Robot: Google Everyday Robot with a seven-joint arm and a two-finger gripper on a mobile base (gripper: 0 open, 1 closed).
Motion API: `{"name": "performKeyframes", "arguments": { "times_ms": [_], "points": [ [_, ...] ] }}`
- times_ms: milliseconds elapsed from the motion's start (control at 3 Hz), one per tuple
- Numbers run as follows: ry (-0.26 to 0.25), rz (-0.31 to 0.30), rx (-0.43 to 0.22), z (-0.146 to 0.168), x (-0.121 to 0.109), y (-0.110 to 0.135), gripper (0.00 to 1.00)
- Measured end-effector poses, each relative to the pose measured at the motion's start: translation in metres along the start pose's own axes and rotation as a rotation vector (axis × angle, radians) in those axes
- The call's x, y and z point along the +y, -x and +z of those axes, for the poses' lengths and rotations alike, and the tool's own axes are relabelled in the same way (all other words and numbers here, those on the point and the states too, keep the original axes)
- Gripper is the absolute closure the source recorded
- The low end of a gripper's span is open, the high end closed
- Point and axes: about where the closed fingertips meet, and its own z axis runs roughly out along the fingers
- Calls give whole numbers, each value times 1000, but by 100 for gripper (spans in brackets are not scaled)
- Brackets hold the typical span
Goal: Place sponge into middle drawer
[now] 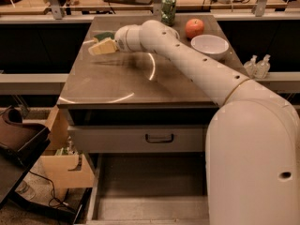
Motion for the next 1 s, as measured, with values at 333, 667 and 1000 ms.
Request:
{"name": "performKeyframes", "arguments": {
  "times_ms": [333, 667, 1000],
  "points": [
    [-1, 37, 12, 7, -4, -20, 0],
    [3, 36, 13, 8, -1, -20, 18],
    [7, 36, 14, 10, 1, -21, 41]
  ]
}}
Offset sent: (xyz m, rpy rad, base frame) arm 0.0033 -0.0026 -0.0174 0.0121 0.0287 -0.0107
